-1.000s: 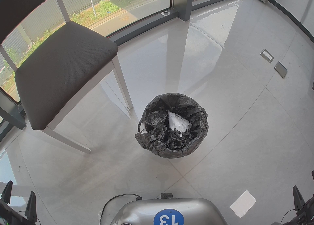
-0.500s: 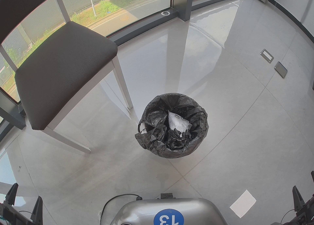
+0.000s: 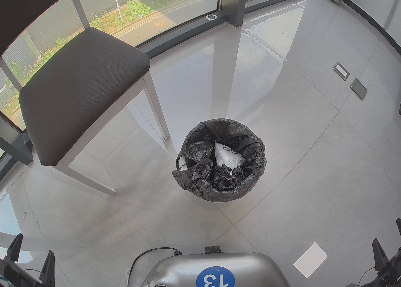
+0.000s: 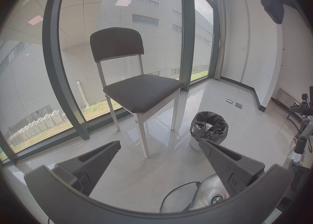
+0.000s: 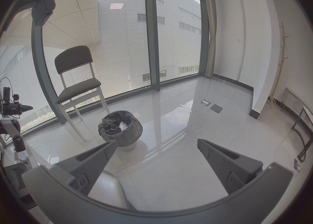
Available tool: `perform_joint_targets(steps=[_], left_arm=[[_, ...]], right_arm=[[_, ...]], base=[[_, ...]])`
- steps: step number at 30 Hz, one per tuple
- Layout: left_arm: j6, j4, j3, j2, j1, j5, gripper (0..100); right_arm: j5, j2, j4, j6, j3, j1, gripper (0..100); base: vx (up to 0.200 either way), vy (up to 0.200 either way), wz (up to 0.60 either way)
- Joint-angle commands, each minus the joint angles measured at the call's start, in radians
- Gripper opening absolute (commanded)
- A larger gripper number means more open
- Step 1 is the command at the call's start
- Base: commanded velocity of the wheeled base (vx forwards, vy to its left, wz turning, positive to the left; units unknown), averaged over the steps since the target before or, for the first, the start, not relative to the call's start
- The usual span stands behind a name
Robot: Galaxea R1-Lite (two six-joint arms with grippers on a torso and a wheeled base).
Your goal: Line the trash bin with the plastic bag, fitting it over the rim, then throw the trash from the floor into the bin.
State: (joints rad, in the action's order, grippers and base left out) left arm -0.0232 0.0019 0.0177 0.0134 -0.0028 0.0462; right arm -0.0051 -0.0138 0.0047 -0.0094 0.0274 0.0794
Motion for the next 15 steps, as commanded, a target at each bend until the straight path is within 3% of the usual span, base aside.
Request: perform_joint_targets(steps=[1,6,12,14,15], left_arm=[[0.002,0.0,-0.016,-0.012,0.003,-0.003,100],[0.012,0.0,-0.016,-0.012,0.003,-0.029,100],[0.012,0.0,-0.016,-0.012,0.003,-0.029,100],[0.012,-0.002,-0.016,-0.012,0.003,-0.028,100],[0.011,0.0,-0.016,-0.012,0.003,-0.026,100]], right_arm=[[0.017,0.014,0.0,-0.001,0.0,0.0,100],[0.128,0.014,0.0,-0.008,-0.004,0.002,100],[0.129,0.014,-0.015,-0.006,-0.009,0.002,100],[0.007,0.014,-0.011,-0.041,-0.027,0.0,100],[-0.023,0.014,-0.009,-0.041,-0.027,-0.001,100]], base=[[0.0,0.0,0.0],[0.0,0.0,0.0],[0.0,0.0,0.0],[0.0,0.0,0.0],[0.0,0.0,0.0]])
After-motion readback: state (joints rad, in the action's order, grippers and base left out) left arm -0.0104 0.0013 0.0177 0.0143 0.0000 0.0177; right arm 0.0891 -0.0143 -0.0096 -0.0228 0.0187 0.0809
